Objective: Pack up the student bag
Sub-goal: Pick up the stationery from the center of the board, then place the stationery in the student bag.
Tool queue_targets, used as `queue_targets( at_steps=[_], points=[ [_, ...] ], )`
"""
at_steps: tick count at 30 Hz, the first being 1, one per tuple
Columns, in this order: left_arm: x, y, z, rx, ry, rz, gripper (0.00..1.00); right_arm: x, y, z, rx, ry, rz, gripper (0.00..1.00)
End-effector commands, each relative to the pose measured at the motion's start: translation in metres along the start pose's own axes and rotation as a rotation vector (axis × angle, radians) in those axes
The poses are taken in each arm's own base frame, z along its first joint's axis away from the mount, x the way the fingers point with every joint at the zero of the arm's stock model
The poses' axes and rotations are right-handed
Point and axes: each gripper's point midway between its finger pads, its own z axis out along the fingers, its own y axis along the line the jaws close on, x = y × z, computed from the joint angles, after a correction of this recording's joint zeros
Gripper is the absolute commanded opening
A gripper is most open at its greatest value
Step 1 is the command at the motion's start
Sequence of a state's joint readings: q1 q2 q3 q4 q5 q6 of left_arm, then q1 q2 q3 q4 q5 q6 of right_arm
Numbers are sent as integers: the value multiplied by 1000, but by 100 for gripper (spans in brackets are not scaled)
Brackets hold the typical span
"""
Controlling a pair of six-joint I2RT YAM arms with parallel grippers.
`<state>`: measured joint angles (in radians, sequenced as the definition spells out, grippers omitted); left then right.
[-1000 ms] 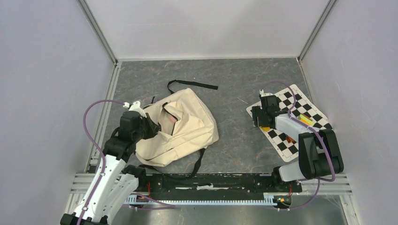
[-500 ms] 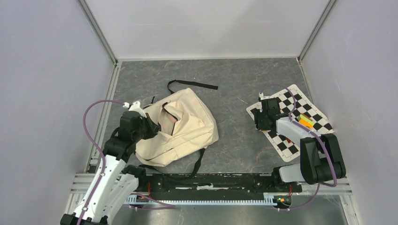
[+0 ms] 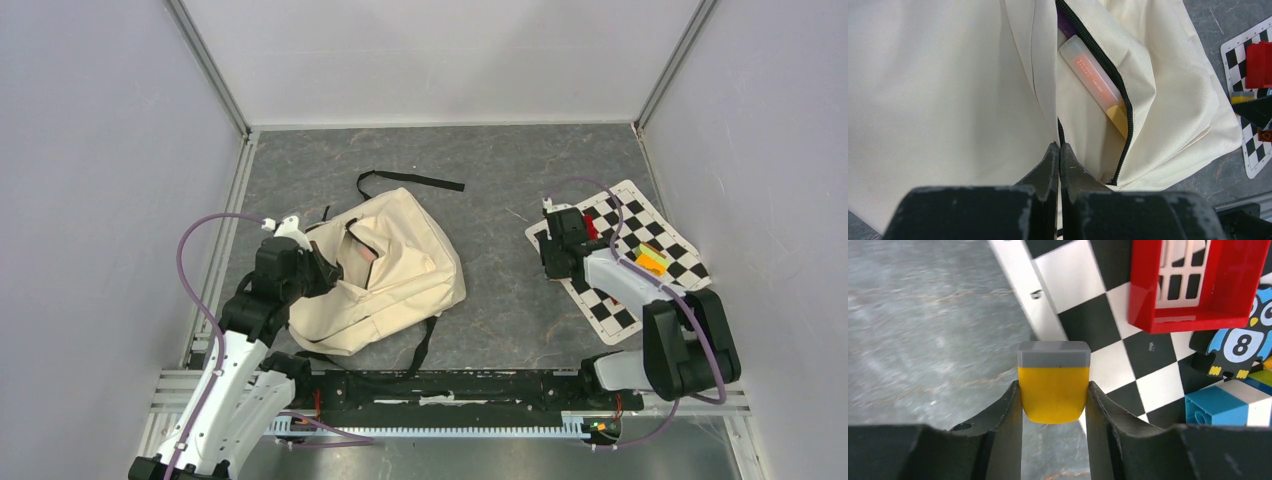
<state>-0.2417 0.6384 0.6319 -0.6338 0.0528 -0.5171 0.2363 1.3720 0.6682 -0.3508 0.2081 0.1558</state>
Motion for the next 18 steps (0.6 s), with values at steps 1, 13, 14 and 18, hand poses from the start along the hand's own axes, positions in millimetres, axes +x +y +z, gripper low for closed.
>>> queue_targets(
  at_steps=[1, 13, 14, 18],
  points=[
    [-25, -2, -6, -4, -94, 36, 2, -57, 27, -48, -49, -181, -41, 0],
    [-25, -1, -5, -11, -94, 35, 2, -104, 249, -184, -607, -397, -238, 0],
    [-25, -1, -5, -11, -93, 35, 2, -103, 265, -193, -636, -403, -264, 0],
    [-25, -1, -6, -8, -94, 36, 2, -89, 326, -212, -720, -389, -385, 0]
  ],
)
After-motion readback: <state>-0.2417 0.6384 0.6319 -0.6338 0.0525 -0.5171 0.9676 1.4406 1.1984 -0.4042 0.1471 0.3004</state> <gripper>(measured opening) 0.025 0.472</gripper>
